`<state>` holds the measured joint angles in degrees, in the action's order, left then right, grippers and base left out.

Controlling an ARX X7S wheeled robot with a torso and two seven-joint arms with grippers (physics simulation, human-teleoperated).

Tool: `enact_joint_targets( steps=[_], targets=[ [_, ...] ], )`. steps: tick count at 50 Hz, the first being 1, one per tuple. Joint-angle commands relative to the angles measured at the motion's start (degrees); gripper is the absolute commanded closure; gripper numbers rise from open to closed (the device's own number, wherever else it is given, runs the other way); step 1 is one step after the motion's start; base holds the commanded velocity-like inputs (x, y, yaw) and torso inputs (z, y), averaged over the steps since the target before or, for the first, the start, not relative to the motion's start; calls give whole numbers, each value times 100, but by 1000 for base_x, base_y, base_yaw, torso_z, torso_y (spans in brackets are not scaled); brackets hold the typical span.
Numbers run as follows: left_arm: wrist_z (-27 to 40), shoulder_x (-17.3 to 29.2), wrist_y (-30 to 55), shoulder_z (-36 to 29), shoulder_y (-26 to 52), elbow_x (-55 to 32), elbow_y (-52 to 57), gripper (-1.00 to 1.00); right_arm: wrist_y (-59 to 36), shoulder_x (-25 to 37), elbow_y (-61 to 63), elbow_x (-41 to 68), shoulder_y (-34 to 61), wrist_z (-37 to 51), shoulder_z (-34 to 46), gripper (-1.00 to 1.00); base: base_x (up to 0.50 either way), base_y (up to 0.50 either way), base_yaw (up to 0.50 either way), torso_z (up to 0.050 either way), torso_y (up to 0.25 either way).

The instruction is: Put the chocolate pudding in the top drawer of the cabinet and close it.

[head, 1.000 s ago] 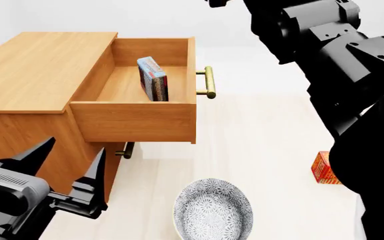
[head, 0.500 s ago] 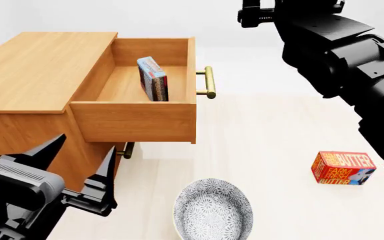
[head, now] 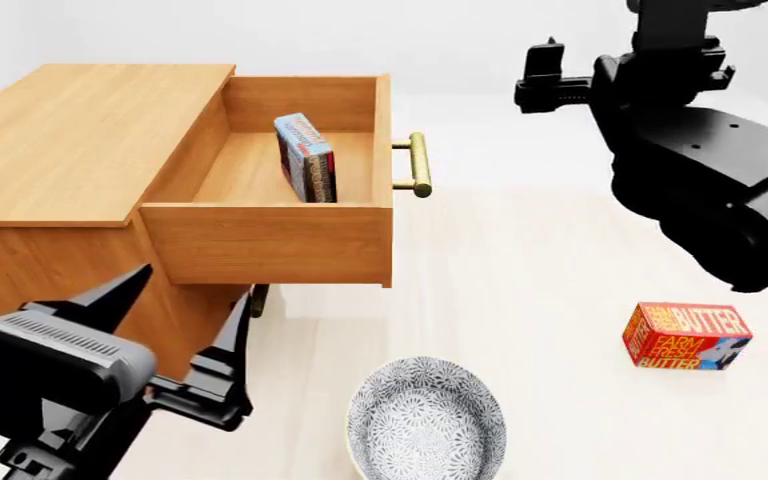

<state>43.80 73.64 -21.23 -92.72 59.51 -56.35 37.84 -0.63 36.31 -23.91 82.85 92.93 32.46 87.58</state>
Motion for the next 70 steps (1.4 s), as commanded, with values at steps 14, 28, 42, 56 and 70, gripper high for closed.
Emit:
enact_joint_targets(
  steps=[14,28,42,56,70],
  targets=[
    [114,-290,390,56,135,-16,141,-100,998,1751,2194,-523,-979,747,63,-100,0,0,0,0,0],
    [142,-568,649,105,274,-111,206,-100,1746,2823,3287,-930,-1696,1041,206,-100,0,0,0,0,0],
    [55,-938,735,142,331,-146,135,-100,2428,3533,4077,-1962,-2392,1711,484,-100,0,0,0,0,0],
    [-243,-1581,768,168,377,-308,-227,-100,3156,3649,4131,-2675,-3023,2386,631,-100,0,0,0,0,0],
    [-584,-2431,1043,244,704,-634,-533,-100,3630,4253,4348,-3023,-3346,2890,678,-100,0,0,0,0,0]
  ],
)
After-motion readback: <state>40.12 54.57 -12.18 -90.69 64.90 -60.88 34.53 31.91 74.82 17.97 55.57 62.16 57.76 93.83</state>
